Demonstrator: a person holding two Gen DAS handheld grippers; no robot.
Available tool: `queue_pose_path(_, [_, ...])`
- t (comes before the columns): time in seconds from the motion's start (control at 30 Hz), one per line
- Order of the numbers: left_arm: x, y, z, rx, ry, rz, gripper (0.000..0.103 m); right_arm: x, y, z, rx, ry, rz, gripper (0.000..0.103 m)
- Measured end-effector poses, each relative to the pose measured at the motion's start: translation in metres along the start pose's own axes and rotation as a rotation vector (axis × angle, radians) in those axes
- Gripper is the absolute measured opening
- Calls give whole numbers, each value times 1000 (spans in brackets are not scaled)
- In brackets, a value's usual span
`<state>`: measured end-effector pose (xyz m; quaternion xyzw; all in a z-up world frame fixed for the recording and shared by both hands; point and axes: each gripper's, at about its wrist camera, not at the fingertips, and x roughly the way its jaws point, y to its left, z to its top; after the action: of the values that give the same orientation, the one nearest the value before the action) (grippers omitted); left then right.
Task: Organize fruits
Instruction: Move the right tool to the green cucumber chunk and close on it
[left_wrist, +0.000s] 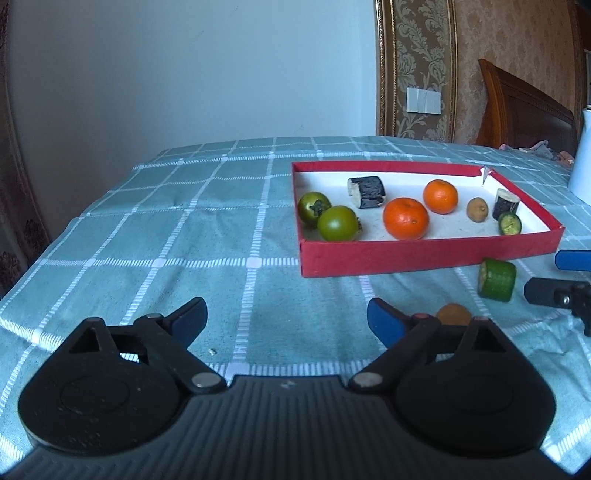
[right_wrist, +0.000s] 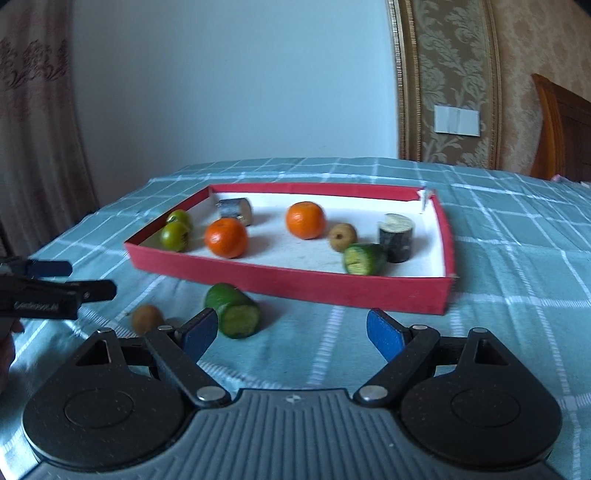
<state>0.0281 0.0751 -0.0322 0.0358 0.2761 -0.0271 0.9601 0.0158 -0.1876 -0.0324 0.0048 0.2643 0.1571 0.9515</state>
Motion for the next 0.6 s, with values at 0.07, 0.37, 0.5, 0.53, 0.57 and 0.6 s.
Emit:
queue_pose_path(0.07, [3,5,0,-25,15,-16,93,0,6,0,-13,-17,4,88])
queue_pose_path(0.37, [15,13,2,-71,78,-44,97,22,21,8,-56,33,30,73])
queue_pose_path(0.5, [17,5,2,-26,94,-19,99,35,23,10,-64,83,52,55])
queue_pose_path(0.53, [17,5,2,-29,95,-23,100,36,23,10,-65,83,54,55])
queue_pose_path(0.57, [17,7,2,-34,96,-31,102,36,24,10,-70,81,55,54])
queue_pose_path(0.6, [18,7,2,-35,97,-39,103,37,25,11,-74,83,54,53])
